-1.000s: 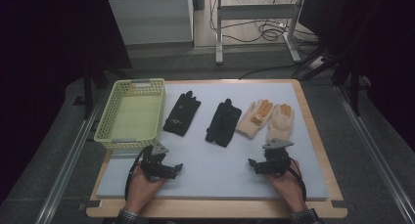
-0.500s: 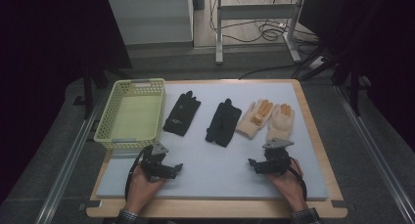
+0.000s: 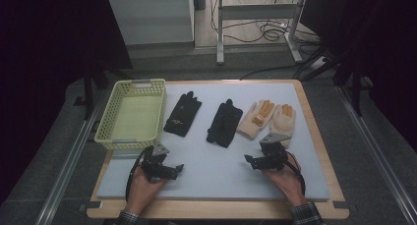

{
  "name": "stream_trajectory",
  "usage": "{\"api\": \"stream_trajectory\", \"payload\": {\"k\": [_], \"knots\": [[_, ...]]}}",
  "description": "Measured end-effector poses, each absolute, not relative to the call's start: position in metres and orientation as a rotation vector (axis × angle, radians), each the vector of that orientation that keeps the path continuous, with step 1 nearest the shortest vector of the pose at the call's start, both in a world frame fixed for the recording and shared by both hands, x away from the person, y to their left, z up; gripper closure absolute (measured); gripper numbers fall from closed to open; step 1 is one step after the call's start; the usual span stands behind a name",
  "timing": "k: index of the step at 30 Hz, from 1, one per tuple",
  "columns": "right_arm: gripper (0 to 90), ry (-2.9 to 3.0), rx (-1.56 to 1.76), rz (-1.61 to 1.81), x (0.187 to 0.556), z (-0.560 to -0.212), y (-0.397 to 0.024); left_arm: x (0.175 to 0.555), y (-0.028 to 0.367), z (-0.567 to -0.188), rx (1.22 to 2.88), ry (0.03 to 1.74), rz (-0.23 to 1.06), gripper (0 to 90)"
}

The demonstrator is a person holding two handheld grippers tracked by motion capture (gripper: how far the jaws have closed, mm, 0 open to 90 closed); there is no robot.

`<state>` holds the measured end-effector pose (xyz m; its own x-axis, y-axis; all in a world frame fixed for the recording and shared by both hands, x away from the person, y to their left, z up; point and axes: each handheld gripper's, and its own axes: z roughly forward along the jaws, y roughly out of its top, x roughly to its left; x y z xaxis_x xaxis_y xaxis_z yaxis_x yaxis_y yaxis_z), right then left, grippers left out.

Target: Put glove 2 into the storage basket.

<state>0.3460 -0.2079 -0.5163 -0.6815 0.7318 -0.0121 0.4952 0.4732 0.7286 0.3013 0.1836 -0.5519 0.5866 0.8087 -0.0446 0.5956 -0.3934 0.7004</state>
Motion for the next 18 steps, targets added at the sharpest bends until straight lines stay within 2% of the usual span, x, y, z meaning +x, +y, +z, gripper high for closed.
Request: {"api": "stream_trajectory", "payload": {"k": [11,18], "knots": [[19.1,2.428,0.989,1.020,0.364,-0.506,-0.187,0.301,0.184,-0.552,2.128,1.110,0.399,3.8],[23.1,2.449,0.982,1.064,0.382,-0.503,-0.174,0.301,0.184,-0.552,2.128,1.110,0.399,3.8]]}}
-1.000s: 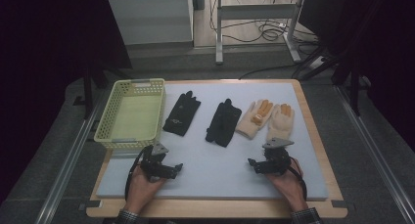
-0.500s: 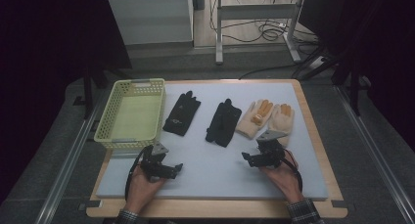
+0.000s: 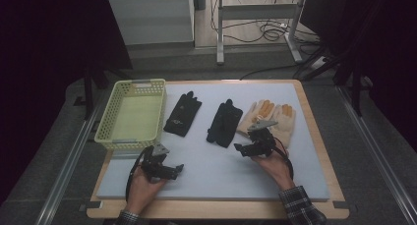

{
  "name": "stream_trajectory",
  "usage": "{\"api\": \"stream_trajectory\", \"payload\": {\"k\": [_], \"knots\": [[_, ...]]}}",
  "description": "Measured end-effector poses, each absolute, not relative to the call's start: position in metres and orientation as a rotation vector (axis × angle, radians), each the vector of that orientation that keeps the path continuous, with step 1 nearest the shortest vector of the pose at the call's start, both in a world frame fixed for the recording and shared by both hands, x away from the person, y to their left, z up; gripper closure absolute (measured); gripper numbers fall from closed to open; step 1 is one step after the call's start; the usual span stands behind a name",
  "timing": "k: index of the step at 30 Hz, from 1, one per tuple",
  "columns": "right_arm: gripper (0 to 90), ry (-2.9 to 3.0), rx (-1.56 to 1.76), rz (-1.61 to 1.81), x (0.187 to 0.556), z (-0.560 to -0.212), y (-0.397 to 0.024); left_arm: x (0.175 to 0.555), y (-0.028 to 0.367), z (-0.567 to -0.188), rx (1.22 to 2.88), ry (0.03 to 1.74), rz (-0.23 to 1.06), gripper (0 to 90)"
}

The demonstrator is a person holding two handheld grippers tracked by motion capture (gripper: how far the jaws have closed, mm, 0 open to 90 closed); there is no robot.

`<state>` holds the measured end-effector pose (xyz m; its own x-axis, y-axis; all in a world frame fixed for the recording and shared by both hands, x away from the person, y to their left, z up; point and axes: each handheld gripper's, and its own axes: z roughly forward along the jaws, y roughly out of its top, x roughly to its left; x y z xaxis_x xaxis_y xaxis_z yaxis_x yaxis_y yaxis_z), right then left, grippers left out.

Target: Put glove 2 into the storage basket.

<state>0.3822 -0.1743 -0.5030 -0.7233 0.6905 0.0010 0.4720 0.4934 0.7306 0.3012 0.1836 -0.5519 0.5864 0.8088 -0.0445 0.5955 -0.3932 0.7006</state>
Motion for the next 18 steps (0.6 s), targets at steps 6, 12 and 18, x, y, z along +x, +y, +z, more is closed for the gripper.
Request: {"api": "stream_trajectory", "payload": {"k": [6,12,18], "knots": [[25.3,2.457,0.962,1.078,0.400,-0.501,-0.161,0.301,0.184,-0.552,2.128,1.110,0.399,3.8],[32.9,2.467,0.960,1.045,0.419,-0.501,-0.146,0.301,0.184,-0.552,2.128,1.110,0.399,3.8],[39.2,2.466,0.951,1.007,0.434,-0.502,-0.136,0.301,0.184,-0.552,2.128,1.110,0.399,3.8]]}}
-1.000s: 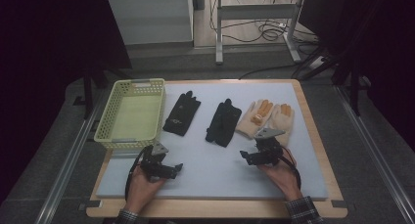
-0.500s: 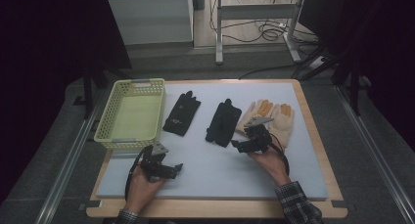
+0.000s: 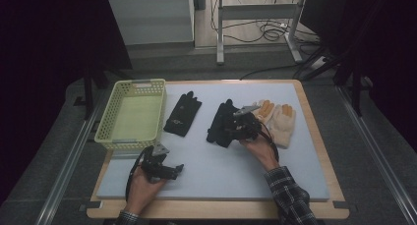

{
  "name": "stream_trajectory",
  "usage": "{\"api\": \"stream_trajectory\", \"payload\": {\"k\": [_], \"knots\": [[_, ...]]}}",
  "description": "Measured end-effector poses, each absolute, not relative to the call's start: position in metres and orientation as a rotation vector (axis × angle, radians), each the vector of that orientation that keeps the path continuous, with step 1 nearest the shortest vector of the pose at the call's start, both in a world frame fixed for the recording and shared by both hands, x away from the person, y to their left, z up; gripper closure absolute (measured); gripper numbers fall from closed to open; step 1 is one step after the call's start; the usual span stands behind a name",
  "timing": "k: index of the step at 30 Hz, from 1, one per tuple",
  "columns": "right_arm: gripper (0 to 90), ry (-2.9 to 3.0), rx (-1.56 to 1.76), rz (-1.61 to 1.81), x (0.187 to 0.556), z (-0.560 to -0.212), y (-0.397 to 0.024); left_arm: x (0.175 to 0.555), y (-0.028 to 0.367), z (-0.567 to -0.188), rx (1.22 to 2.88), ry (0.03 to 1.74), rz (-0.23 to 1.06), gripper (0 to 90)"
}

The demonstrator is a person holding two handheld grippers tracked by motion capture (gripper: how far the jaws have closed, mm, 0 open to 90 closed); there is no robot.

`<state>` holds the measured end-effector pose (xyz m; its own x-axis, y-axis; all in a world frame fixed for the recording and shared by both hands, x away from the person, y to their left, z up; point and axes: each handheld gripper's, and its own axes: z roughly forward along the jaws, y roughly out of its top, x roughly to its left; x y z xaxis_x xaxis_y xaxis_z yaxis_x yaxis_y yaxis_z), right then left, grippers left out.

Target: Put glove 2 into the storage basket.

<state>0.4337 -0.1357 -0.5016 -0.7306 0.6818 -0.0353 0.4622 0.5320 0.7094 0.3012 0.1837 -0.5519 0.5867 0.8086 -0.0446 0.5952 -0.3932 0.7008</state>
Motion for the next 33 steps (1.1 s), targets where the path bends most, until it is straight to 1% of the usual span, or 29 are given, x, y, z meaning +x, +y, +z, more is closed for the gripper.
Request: {"api": "stream_trajectory", "payload": {"k": [2,3,4,7,9,18,20,21,22,23,25,26,27,28,29,33], "knots": [[37.8,2.466,0.953,1.000,0.440,-0.502,-0.133,0.301,0.184,-0.552,2.128,1.110,0.399,3.8],[34.2,2.467,0.953,1.002,0.442,-0.502,-0.131,0.301,0.184,-0.552,2.128,1.110,0.399,3.8],[34.2,2.467,0.953,1.002,0.442,-0.502,-0.131,0.301,0.184,-0.552,2.128,1.110,0.399,3.8],[25.4,2.461,0.974,1.000,0.455,-0.503,-0.124,0.301,0.184,-0.552,2.127,1.110,0.399,3.8],[22.8,2.465,0.983,0.994,0.460,-0.505,-0.121,0.301,0.184,-0.552,2.126,1.110,0.399,3.8],[17.6,2.507,1.005,0.906,0.480,-0.522,-0.103,0.301,0.184,-0.552,2.127,1.109,0.399,3.8],[20.1,2.527,1.052,0.932,0.484,-0.525,-0.104,0.301,0.184,-0.552,2.127,1.110,0.399,3.8],[24.0,2.520,1.043,0.937,0.483,-0.525,-0.104,0.301,0.184,-0.552,2.128,1.109,0.399,3.8],[24.0,2.520,1.043,0.937,0.483,-0.525,-0.104,0.301,0.184,-0.552,2.128,1.109,0.399,3.7],[38.4,2.523,1.020,0.948,0.480,-0.524,-0.102,0.301,0.184,-0.552,2.128,1.110,0.399,3.7],[49.8,2.528,1.013,0.962,0.476,-0.523,-0.102,0.301,0.184,-0.552,2.128,1.109,0.400,3.7],[58.9,2.528,1.015,0.967,0.475,-0.523,-0.102,0.301,0.184,-0.552,2.128,1.109,0.400,3.7],[65.6,2.526,1.013,0.969,0.474,-0.523,-0.103,0.301,0.184,-0.552,2.128,1.110,0.400,3.7],[70.5,2.528,1.021,0.983,0.474,-0.523,-0.104,0.301,0.184,-0.552,2.128,1.109,0.400,3.7],[73.6,2.533,1.045,1.007,0.475,-0.523,-0.105,0.301,0.184,-0.552,2.128,1.109,0.400,3.7],[77.2,2.548,1.048,1.025,0.476,-0.523,-0.106,0.301,0.183,-0.552,2.123,1.112,0.399,3.7]]}}
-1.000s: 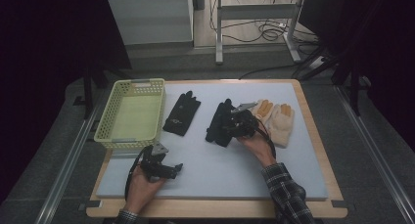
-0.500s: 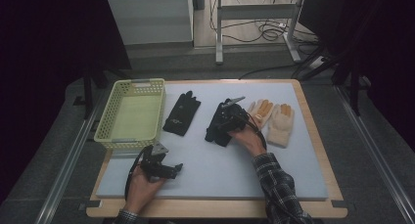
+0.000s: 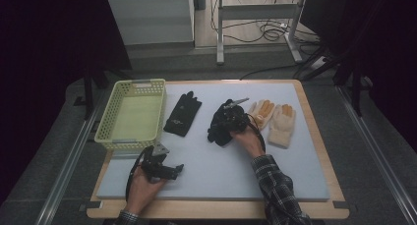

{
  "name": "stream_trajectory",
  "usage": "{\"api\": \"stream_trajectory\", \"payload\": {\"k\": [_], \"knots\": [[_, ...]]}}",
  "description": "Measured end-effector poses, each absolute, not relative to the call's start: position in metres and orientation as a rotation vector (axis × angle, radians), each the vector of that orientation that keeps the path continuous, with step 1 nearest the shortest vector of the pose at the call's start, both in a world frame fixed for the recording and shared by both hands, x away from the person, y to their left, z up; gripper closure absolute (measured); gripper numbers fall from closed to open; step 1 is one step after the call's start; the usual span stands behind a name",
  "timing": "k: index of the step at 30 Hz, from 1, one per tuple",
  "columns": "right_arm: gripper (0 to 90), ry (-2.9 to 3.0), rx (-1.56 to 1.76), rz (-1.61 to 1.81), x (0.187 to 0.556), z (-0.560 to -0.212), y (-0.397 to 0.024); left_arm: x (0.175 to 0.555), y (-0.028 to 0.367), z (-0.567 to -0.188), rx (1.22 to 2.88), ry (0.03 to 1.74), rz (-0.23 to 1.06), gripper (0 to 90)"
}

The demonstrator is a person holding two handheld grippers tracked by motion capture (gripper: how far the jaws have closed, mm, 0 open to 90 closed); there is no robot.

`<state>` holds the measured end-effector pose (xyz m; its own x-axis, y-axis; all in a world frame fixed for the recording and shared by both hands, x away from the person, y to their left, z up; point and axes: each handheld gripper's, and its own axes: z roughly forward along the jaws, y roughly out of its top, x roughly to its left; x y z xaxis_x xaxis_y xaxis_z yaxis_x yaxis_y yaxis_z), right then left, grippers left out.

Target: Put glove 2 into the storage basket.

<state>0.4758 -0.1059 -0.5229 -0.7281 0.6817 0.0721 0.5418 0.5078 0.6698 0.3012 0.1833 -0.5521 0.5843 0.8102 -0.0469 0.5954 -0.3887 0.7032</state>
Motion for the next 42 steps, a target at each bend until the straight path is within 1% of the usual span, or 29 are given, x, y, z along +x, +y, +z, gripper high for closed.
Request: {"api": "stream_trajectory", "payload": {"k": [5,11,14,19,21,25,28,29,31,33,34,36,40,41,42], "knots": [[77.9,2.550,1.039,1.036,0.471,-0.515,-0.109,0.301,0.184,-0.552,2.126,1.111,0.399,3.8],[77.9,2.555,0.966,1.101,0.449,-0.495,-0.112,0.301,0.184,-0.552,2.129,1.110,0.398,3.8],[77.6,2.619,0.893,1.133,0.423,-0.481,-0.109,0.301,0.184,-0.552,2.127,1.110,0.399,3.8],[77.3,2.647,0.838,1.162,0.392,-0.474,-0.105,0.301,0.184,-0.552,2.128,1.109,0.401,3.8],[77.1,2.659,0.815,1.166,0.377,-0.475,-0.103,0.301,0.183,-0.552,2.124,1.111,0.401,3.8],[76.7,2.678,0.828,1.191,0.360,-0.485,-0.103,0.301,0.184,-0.552,2.129,1.108,0.400,3.8],[76.7,2.678,0.843,1.182,0.355,-0.494,-0.102,0.301,0.184,-0.552,2.130,1.108,0.401,3.8],[76.7,2.676,0.859,1.172,0.351,-0.505,-0.103,0.301,0.184,-0.552,2.129,1.108,0.401,3.8],[75.9,2.669,0.891,1.180,0.350,-0.512,-0.103,0.301,0.184,-0.552,2.127,1.110,0.399,3.8],[70.5,2.661,0.921,1.200,0.347,-0.520,-0.104,0.301,0.184,-0.552,2.127,1.110,0.399,3.8],[62.9,2.658,0.914,1.196,0.346,-0.522,-0.104,0.301,0.184,-0.552,2.127,1.110,0.399,3.8],[50.6,2.639,0.898,1.169,0.345,-0.521,-0.104,0.301,0.184,-0.552,2.127,1.110,0.400,3.8],[40.1,2.606,0.865,1.159,0.349,-0.510,-0.110,0.301,0.184,-0.552,2.127,1.110,0.399,3.8],[40.1,2.606,0.865,1.159,0.349,-0.510,-0.110,0.301,0.184,-0.552,2.127,1.110,0.399,3.8],[37.5,2.600,0.867,1.163,0.353,-0.507,-0.114,0.301,0.184,-0.552,2.128,1.111,0.399,3.8]]}}
